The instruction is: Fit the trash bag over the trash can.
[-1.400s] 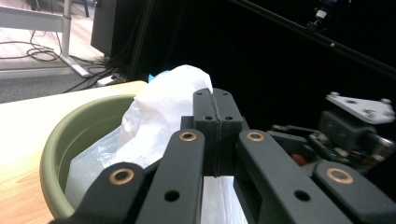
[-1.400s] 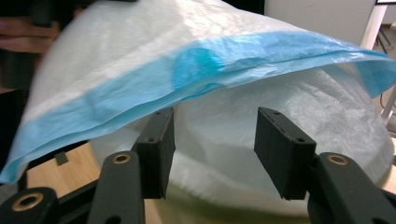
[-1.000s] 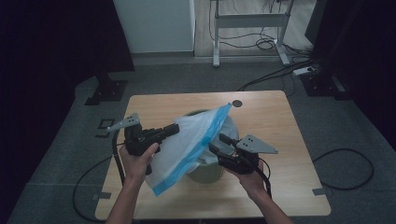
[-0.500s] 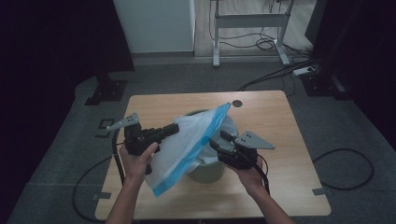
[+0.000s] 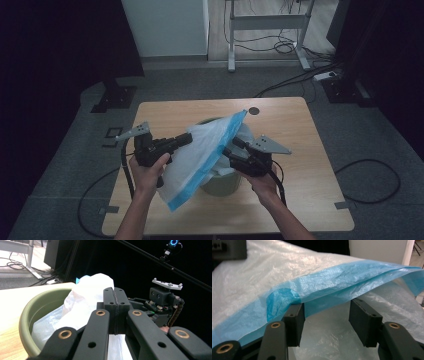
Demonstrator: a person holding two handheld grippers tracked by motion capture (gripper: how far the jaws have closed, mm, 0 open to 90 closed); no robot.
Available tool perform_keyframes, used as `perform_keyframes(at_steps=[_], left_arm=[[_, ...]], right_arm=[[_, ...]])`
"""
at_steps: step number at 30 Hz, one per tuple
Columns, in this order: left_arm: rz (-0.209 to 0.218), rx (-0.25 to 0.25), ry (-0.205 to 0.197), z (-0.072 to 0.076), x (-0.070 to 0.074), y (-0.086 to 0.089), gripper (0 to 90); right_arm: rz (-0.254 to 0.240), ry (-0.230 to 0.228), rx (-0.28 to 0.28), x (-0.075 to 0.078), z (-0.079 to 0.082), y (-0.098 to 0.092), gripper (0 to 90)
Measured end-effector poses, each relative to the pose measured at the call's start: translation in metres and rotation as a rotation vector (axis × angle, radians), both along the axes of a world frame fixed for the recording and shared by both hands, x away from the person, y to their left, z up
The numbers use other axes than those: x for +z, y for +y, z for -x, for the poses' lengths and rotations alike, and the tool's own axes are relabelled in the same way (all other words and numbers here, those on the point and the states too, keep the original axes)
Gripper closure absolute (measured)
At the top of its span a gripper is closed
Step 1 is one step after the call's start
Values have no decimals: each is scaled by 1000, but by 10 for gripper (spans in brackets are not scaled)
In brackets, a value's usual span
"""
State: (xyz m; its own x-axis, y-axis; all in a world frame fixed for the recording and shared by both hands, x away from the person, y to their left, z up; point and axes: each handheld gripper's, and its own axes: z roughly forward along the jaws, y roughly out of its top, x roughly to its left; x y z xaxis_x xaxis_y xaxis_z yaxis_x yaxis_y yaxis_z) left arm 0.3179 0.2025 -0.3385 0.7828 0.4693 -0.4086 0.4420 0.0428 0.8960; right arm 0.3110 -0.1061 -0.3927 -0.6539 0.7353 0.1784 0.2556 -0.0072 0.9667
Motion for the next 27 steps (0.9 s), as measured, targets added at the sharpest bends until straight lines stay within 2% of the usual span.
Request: perform_keyframes(at_steps=[4,8,11,14,17,23,27], left_arm=[[1,-6,3,0,-2,-1,900],[1,-13,6,-1,-3,-3,900],[2,-18,9,-2,-4,-5,900],[2,-18,8,-2,-4,-5,900],[6,-5,0,-1,-4,-3,900],[27,55,-28,2,-5,0,900],[36,93,-39,1,-6,3,900]], right_arm=[[-20,-1,-13,3,-2,-5,478],[-27,8,0,6,-7,-6,539],[-46,15,10,8,-11,-5,625],[-61,5,4,9,-13,-5,774],[-71,-5,6,11,-13,-7,872],[-70,-18,39,12,-8,-15,893],[-45,-27,66,11,-1,-24,893]])
